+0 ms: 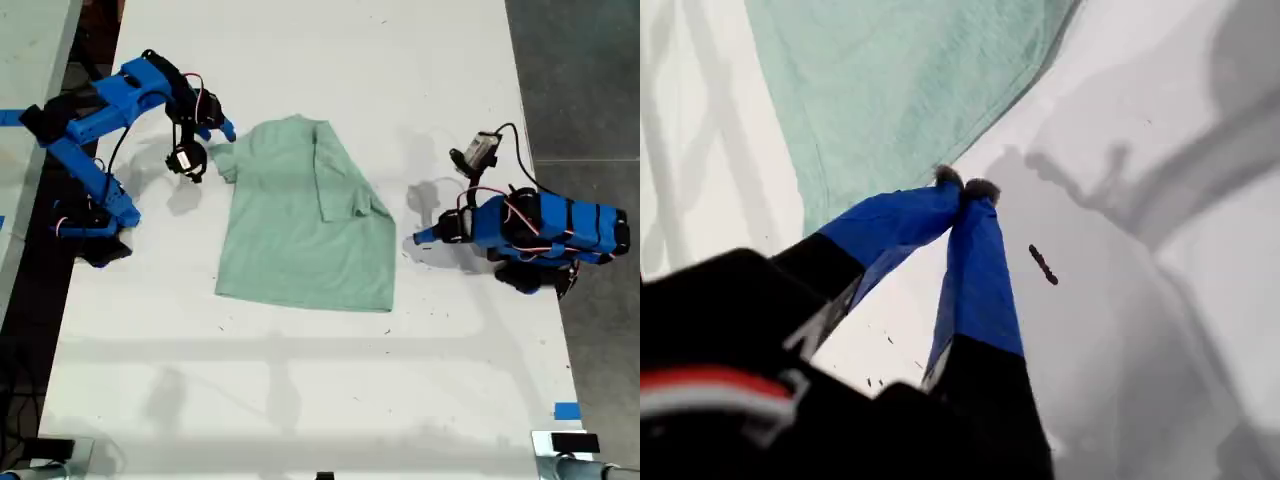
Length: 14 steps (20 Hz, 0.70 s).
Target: Fold t shirt
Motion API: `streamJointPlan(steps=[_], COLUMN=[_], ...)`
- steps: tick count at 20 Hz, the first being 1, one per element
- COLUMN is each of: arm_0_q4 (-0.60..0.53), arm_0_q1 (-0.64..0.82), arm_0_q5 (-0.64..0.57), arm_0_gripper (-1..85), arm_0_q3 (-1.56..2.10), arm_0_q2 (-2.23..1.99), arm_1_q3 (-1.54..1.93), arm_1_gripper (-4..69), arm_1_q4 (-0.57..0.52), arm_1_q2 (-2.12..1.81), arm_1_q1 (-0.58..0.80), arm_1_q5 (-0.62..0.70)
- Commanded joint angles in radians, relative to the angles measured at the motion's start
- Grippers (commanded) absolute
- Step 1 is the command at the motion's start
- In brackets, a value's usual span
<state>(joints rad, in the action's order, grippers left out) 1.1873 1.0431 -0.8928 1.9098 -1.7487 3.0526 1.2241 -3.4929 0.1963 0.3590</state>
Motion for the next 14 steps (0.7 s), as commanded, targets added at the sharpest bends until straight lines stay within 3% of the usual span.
streamJointPlan(steps=[1,7,8,12,14], arm_0_q4=[-0.029,-0.101,-0.097,-0.017,0.091], arm_0_q1=[0.029,0.026,0.026,0.011,-0.04], arm_0_q5=[-0.021,0.009,0.023,0.078,0.114], arm_0_gripper=[18.5,16.4,3.2,-0.1,-0.1], arm_0_q3=[-0.054,-0.048,-0.055,-0.097,-0.236], arm_0_q2=[0.054,0.247,0.279,0.133,0.052], arm_1_q3=[0.052,0.052,0.052,0.052,0.052], arm_1_gripper=[1.5,1.5,1.5,1.5,1.5], arm_1_q4=[-0.011,-0.009,-0.009,-0.009,-0.009], arm_1_q2=[-0.015,-0.015,-0.015,-0.015,-0.015], arm_1_q1=[-0.005,-0.005,-0.006,-0.005,-0.005], arm_1_q5=[0.006,0.002,0.0,0.0,0.0])
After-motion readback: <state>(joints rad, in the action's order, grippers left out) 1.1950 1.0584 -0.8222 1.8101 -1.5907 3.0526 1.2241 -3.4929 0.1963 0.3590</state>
